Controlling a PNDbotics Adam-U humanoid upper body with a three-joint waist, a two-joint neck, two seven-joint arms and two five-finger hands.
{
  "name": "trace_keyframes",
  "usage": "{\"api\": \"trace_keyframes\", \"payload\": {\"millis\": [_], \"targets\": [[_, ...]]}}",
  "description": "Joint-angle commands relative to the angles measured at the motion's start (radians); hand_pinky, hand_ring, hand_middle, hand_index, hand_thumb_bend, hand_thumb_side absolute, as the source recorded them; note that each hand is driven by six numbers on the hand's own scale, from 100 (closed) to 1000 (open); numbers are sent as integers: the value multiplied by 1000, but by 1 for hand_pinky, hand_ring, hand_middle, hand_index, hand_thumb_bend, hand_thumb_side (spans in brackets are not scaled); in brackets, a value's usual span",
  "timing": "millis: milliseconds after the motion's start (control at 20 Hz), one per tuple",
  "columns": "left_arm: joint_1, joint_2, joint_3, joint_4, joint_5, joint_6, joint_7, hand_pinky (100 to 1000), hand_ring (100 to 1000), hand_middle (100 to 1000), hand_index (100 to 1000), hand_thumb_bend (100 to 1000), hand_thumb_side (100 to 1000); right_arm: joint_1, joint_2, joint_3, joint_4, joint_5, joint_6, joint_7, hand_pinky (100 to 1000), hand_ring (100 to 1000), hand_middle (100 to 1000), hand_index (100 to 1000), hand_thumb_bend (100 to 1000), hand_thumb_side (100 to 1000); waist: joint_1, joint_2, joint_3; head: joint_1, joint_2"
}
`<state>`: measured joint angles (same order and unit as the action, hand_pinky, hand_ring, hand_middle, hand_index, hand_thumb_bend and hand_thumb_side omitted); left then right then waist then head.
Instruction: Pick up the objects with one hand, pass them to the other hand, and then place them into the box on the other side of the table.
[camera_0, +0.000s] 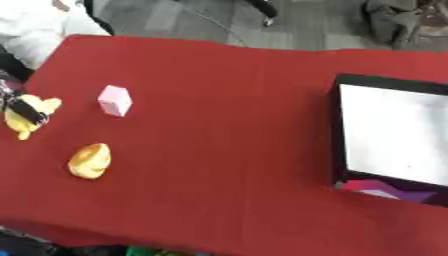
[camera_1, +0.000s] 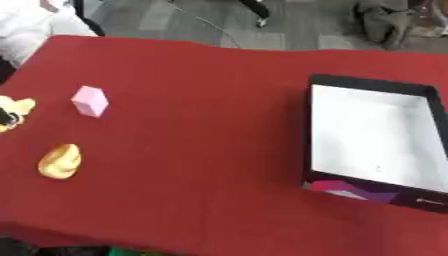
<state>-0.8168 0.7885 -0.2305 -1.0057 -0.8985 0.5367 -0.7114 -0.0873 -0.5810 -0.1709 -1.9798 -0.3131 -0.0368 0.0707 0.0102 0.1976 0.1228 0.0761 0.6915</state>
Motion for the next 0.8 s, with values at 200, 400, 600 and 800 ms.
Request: {"api": "trace_keyframes", "payload": {"millis": [200,400,600,800], "targets": [[-9,60,22,-236,50,207,-196,749,671,580,645,100,306,-17,-58,0,-20,-7,-24,2,1000,1000,847,1000,100,556,-1,-22,1,-27,-4],[8,66,20,-392,122,216,-188,713,605,526,618,100,368,-32,-90,11,-20,0,-54,8,1000,1000,830,1000,100,536,-4,-21,0,-53,-7],[23,65,1,-521,214,221,-116,698,575,500,602,100,408,-57,-142,37,-20,45,-125,21,1000,1000,822,1000,100,507,-6,-22,-2,-71,-6],[24,48,-28,-599,313,211,-13,672,550,484,594,100,450,-87,-204,82,-20,104,-204,49,992,1000,828,1000,100,429,-9,-23,-4,-96,-11]]}}
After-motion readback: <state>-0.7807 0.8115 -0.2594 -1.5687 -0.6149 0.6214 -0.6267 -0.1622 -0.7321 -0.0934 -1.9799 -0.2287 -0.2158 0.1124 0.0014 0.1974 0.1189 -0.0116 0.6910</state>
